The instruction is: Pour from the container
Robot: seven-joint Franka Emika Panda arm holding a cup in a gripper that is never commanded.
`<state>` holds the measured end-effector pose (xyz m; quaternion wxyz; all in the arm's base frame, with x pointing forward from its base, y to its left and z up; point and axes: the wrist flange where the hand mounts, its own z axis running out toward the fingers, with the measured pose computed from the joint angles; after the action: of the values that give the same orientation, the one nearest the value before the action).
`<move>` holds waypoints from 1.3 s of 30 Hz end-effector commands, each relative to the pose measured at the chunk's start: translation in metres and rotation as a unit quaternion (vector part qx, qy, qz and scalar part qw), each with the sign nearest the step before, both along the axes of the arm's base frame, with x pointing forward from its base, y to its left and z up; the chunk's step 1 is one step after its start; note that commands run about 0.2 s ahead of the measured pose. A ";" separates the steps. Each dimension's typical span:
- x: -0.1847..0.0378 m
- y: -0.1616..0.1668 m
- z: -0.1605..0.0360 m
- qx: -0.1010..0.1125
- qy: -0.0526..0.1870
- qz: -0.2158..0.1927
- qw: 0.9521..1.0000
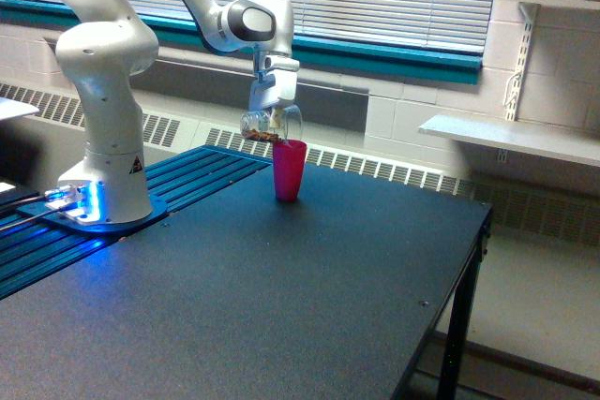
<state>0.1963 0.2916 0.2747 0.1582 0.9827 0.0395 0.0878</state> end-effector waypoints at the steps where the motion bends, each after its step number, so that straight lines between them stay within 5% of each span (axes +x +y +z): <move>1: -0.002 -0.004 -0.001 -0.011 0.007 0.005 1.000; 9: -0.004 -0.017 -0.006 -0.034 0.020 0.009 0.999; 20: 0.016 -0.038 0.004 -0.069 0.008 0.026 0.997; 39: 0.017 -0.017 0.010 -0.052 0.013 0.020 0.998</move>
<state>0.2120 0.2702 0.2832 0.2103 0.9725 0.0625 0.0781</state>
